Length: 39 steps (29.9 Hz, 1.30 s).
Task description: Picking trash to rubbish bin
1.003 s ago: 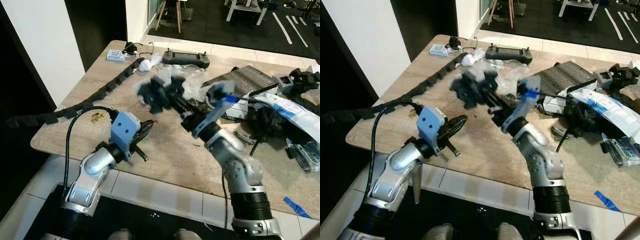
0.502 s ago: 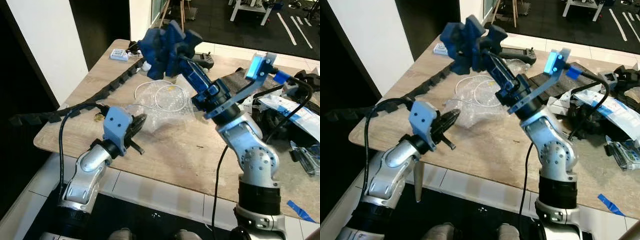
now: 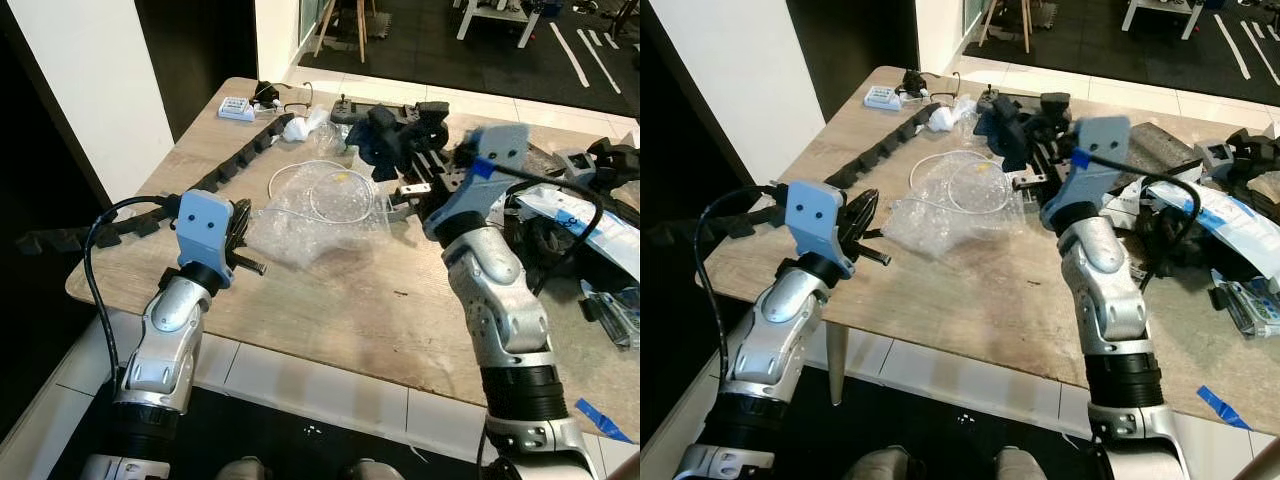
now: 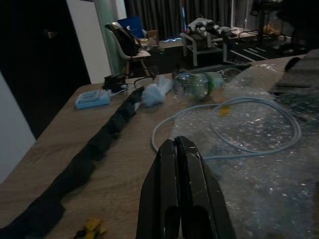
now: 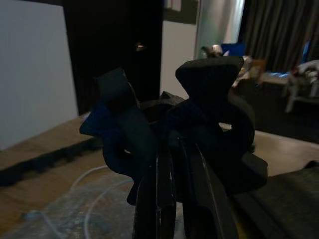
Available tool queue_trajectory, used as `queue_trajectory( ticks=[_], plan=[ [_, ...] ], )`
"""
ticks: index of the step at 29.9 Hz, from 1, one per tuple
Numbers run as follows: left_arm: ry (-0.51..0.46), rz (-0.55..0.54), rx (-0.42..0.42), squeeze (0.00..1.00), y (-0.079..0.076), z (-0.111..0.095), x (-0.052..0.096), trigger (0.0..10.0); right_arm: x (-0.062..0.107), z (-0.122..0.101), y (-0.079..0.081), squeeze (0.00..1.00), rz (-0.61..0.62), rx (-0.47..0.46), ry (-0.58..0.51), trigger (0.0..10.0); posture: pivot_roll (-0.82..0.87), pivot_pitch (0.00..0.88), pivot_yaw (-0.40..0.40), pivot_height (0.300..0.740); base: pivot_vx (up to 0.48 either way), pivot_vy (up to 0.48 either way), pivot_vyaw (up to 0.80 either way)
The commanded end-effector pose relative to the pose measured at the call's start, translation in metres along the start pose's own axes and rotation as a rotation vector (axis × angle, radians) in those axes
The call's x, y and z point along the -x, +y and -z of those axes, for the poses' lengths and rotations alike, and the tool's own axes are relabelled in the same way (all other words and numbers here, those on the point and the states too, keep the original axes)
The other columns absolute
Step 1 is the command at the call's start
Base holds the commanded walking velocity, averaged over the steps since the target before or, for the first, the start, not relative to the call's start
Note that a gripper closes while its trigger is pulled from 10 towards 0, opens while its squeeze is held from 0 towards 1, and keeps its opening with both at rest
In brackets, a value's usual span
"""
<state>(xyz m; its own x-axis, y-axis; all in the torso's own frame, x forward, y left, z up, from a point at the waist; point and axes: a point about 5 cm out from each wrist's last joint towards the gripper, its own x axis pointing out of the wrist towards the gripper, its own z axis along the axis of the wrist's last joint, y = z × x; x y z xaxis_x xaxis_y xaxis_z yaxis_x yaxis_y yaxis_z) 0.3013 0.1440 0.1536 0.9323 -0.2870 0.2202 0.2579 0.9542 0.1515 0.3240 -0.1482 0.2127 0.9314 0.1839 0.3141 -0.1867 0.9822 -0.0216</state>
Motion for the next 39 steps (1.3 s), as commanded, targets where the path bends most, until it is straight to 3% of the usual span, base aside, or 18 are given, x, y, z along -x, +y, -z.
queue_trajectory(
  ticks=[1, 11, 39],
  plan=[
    [0.001, -0.013, 0.016, 0.00, -0.001, 0.001, 0.001, 10.0, 0.004, 0.008, -0.004, 0.00, 0.027, 0.026, 0.010, 10.0, 0.04, 0.003, -0.025, 0.740, 0.000, 0.000, -0.80],
    [-0.025, -0.001, 0.022, 0.00, -0.006, -0.004, -0.001, 10.0, 0.007, 0.025, 0.002, 0.00, 0.049, 0.151, 0.032, 10.0, 0.05, 0.000, -0.037, 0.740, 0.000, 0.000, -0.80],
    [-0.019, 0.034, -0.006, 0.00, -0.008, -0.004, -0.002, 10.0, 0.004, 0.029, 0.002, 0.00, 0.061, 0.176, 0.012, 10.0, 0.05, 0.004, -0.042, 0.740, 0.000, 0.000, -0.80]
  ],
)
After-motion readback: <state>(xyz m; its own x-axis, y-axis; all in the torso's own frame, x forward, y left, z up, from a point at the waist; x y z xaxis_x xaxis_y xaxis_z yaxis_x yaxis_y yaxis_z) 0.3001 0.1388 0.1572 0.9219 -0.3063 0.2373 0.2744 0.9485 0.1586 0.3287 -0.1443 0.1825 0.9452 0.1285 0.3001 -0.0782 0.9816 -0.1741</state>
